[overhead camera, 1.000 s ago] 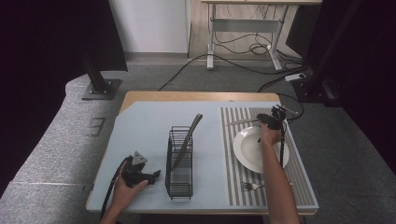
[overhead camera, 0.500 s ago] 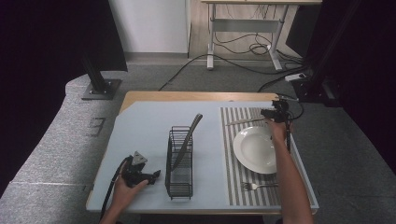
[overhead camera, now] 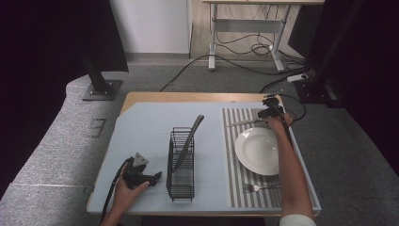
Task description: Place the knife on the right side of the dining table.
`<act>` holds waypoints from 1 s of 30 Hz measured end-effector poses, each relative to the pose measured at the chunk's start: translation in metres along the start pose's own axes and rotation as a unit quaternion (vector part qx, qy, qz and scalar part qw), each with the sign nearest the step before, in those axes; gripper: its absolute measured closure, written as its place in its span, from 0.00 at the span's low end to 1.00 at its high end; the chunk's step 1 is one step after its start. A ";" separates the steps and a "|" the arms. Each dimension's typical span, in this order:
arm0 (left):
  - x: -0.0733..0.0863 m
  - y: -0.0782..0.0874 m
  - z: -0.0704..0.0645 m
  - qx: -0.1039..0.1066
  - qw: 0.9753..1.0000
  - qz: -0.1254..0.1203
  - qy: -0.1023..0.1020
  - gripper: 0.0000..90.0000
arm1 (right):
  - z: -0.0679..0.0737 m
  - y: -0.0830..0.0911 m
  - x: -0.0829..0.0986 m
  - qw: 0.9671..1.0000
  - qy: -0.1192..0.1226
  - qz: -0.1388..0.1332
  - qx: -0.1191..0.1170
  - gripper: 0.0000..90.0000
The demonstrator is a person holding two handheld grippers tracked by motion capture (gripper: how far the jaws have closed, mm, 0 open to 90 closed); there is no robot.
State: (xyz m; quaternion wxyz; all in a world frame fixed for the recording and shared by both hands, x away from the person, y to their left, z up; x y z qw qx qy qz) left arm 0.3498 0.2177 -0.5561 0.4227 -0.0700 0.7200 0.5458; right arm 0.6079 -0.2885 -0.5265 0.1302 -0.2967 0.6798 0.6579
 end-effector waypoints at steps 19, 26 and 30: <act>0.000 0.000 0.000 0.000 1.000 0.000 0.000 0.15 | -0.009 -0.011 0.008 1.000 -0.008 0.008 0.026 0.52; 0.000 0.000 0.000 0.000 1.000 0.000 0.000 0.15 | -0.015 -0.009 0.014 0.999 -0.042 -0.001 0.009 0.53; 0.000 0.000 0.000 0.000 1.000 0.000 0.000 0.15 | -0.022 -0.005 0.015 0.998 -0.050 -0.018 0.017 0.53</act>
Point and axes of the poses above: each handheld gripper's, and its own axes: y roughly backward along the jaws, x roughly out of its underside, z roughly to its left, the point moved 4 cm from there along -y, roughly forward along the jaws, and after that the axes turned 4 degrees about y, right-handed, at the moved point
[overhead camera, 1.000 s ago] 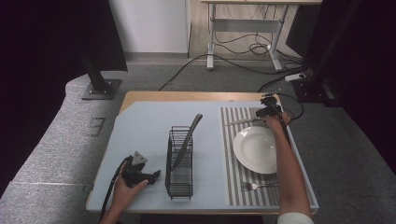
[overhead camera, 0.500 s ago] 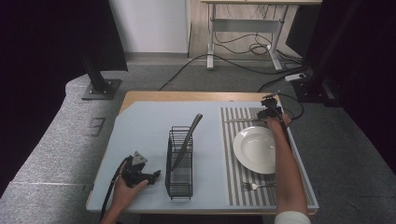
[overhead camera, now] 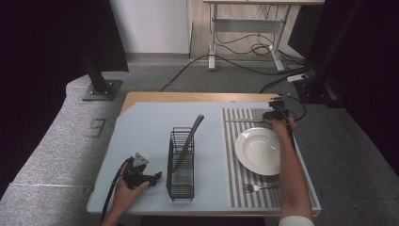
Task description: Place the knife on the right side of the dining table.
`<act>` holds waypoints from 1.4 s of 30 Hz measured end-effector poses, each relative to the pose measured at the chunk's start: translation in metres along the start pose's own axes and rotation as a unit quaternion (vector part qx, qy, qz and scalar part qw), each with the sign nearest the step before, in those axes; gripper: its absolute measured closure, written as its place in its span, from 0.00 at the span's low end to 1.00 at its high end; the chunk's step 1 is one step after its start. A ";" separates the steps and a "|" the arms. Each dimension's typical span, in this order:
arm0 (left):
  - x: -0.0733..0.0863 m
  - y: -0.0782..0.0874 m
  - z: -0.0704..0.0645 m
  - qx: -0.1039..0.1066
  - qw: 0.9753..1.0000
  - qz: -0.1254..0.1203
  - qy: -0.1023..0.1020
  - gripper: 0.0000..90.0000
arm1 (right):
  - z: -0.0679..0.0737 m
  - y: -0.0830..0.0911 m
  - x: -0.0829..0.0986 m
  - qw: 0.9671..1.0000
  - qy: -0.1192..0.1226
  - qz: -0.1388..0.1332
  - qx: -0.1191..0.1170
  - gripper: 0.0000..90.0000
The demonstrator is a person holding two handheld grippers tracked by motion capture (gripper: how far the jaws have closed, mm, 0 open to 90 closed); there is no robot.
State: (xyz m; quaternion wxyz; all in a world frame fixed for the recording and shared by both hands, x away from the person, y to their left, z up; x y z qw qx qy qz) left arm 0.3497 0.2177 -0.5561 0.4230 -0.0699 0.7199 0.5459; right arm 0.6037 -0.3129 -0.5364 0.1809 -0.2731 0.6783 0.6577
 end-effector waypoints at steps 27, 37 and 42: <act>0.000 0.000 0.000 0.001 1.000 0.000 0.001 0.15 | -0.014 0.030 0.032 0.999 -0.003 -0.031 -0.032 0.53; 0.000 0.000 0.000 0.001 1.000 0.000 0.001 0.15 | -0.030 0.024 0.026 1.000 0.010 -0.014 -0.009 0.53; 0.000 0.000 0.000 0.001 1.000 0.000 0.001 0.15 | -0.039 0.012 0.033 1.000 -0.006 0.002 -0.010 0.53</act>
Point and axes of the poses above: each handheld gripper's, and its own axes: y roughly backward along the jaws, x roughly out of its underside, z roughly to its left, the point moved 4 cm from there along -y, roughly forward along the jaws, and after that the axes turned 4 degrees about y, right-handed, at the moved point
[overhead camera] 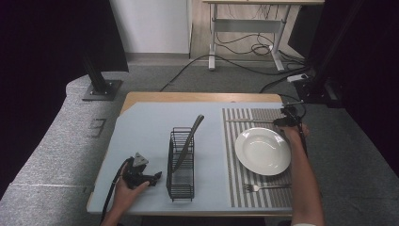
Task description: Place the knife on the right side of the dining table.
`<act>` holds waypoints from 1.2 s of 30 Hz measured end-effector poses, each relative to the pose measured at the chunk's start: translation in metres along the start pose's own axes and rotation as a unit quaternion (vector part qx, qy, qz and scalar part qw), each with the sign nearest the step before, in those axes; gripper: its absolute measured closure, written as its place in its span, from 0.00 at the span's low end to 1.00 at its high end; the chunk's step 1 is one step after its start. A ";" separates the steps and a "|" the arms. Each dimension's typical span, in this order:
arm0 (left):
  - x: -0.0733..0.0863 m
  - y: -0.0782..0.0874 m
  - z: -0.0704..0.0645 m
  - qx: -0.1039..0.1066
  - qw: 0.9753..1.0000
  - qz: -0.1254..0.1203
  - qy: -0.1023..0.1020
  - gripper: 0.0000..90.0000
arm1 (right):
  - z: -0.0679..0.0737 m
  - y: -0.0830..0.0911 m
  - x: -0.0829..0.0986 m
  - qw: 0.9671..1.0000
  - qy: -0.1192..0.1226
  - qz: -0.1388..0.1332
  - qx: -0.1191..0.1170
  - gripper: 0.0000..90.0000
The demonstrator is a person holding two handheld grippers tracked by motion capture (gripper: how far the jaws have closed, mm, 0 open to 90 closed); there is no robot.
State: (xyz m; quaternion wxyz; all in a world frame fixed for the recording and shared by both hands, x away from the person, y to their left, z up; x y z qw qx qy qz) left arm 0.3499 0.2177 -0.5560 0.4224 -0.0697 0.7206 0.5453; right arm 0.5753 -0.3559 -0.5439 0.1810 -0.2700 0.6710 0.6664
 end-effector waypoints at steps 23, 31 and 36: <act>0.000 0.000 0.000 -0.001 1.000 0.000 -0.001 0.15 | 0.049 0.072 0.000 0.991 0.006 -0.101 -0.091 0.52; 0.000 0.000 0.000 -0.001 1.000 0.000 0.000 0.15 | 0.086 0.101 0.020 0.979 0.035 -0.142 -0.139 0.52; 0.000 0.000 0.000 -0.001 1.000 0.000 -0.001 0.15 | 0.109 0.113 0.039 0.973 0.051 -0.158 -0.161 0.51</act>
Point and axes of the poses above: each handheld gripper's, and its own axes: y roughly backward along the jaws, x roughly out of its underside, z roughly to its left, the point moved 4 cm from there along -y, roughly forward along the jaws, and after that the axes turned 4 degrees about y, right-handed, at the moved point
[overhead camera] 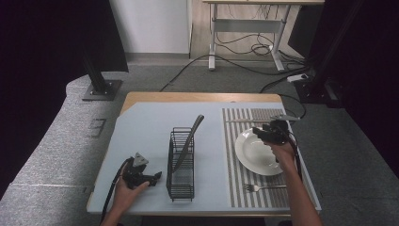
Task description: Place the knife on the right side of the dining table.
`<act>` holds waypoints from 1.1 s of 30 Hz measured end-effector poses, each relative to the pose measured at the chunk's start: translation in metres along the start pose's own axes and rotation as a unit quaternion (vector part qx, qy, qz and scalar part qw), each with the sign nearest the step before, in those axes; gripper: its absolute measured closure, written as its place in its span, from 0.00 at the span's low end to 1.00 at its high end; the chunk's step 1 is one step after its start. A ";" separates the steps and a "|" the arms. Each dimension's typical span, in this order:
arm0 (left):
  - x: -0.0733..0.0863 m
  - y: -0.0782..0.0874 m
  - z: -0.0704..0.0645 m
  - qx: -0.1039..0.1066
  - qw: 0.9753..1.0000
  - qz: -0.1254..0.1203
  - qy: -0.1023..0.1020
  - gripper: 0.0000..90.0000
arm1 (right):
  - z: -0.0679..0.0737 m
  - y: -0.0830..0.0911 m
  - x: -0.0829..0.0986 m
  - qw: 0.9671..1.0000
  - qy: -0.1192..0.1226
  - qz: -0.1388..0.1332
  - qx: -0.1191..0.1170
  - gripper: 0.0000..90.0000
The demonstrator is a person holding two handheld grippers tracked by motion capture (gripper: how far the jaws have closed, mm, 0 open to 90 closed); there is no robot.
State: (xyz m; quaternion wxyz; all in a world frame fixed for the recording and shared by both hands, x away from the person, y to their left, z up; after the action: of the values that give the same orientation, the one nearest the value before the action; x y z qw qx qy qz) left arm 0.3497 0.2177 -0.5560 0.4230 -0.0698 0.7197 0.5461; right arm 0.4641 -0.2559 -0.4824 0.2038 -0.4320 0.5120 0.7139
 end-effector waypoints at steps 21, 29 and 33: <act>0.000 0.000 0.000 0.000 1.000 0.000 0.000 0.15 | 0.078 0.026 0.053 0.995 0.011 -0.016 -0.093 0.51; 0.000 0.000 0.000 -0.001 1.000 -0.001 -0.001 0.15 | 0.097 0.023 0.058 0.994 0.034 -0.007 -0.105 0.51; 0.000 0.000 0.000 0.000 1.000 0.000 0.000 0.15 | 0.098 0.021 0.059 0.994 0.036 -0.007 -0.102 0.50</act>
State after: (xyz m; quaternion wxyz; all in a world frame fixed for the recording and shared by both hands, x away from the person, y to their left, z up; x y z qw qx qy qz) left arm 0.3496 0.2178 -0.5560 0.4229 -0.0698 0.7199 0.5459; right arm 0.3764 -0.1838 -0.5098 0.1451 -0.4791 0.4408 0.7451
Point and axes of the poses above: each handheld gripper's, and its own axes: y roughly backward along the jaws, x roughly out of its underside, z roughly to its left, the point moved 4 cm from there along -y, roughly forward along the jaws, and after that the axes turned 4 degrees about y, right-handed, at the moved point
